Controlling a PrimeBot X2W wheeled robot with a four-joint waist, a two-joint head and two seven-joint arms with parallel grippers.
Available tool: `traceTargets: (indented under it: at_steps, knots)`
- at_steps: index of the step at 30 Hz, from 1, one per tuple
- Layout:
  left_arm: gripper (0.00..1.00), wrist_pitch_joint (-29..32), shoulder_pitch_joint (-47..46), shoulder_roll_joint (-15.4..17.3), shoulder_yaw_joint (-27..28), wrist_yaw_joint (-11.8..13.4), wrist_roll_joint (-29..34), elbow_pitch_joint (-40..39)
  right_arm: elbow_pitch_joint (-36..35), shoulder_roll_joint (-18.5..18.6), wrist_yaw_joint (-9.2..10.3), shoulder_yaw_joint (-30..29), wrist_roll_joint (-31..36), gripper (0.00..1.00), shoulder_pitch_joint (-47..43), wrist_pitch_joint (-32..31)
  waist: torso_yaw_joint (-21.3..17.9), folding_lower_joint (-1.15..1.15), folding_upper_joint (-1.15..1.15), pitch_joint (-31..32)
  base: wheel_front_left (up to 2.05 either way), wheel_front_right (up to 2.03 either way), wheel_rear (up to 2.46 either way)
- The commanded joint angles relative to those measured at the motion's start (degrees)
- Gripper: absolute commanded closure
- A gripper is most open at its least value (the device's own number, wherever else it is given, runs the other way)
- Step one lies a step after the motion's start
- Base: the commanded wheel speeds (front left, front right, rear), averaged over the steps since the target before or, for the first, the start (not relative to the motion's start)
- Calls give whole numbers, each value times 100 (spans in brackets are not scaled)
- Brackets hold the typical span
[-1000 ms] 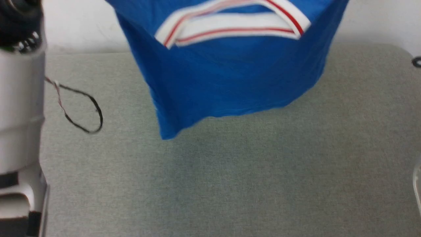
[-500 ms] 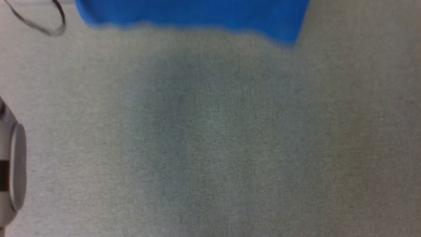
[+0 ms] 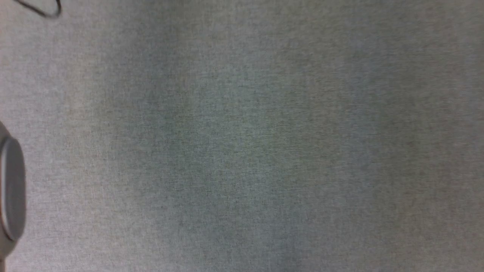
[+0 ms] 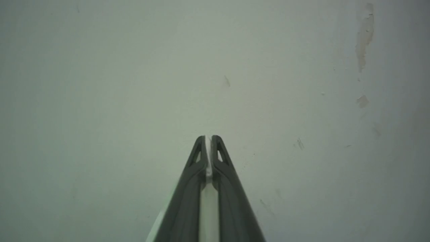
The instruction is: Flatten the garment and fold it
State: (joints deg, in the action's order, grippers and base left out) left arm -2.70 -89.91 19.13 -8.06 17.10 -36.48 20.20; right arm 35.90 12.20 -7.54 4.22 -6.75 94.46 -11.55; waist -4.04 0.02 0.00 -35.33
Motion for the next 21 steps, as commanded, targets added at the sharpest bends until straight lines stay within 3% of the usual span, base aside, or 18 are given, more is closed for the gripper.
traceTargets:
  at_steps: [1,3,6,11,16,21]
  knots:
    - [100,43,188,27,45,-52,-90,30,-44,35,5,99,-163,100,-178,32,74,-2,0,-138,0,0,0]
    - [100,340,426,38,30,-90,-244,10,-231,140,5,318,-491,100,-381,-9,97,-2,0,-49,0,0,0]
    - [100,843,940,45,109,64,-517,-293,-707,367,5,575,-1063,100,-854,-226,129,-2,0,190,0,0,0]
    - [100,1520,2035,269,293,170,-926,-1316,-2038,864,5,645,-1915,100,-2076,-731,172,-2,0,684,0,0,0]
    - [100,1843,3746,363,571,450,-1244,-2835,-3450,1017,5,14,-2349,100,-3832,-1258,224,-2,0,1274,0,0,0]
    - [100,1972,5779,367,703,702,-1350,-4077,-4597,674,5,-877,-2413,100,-5613,-1770,338,-2,0,1830,0,0,0]
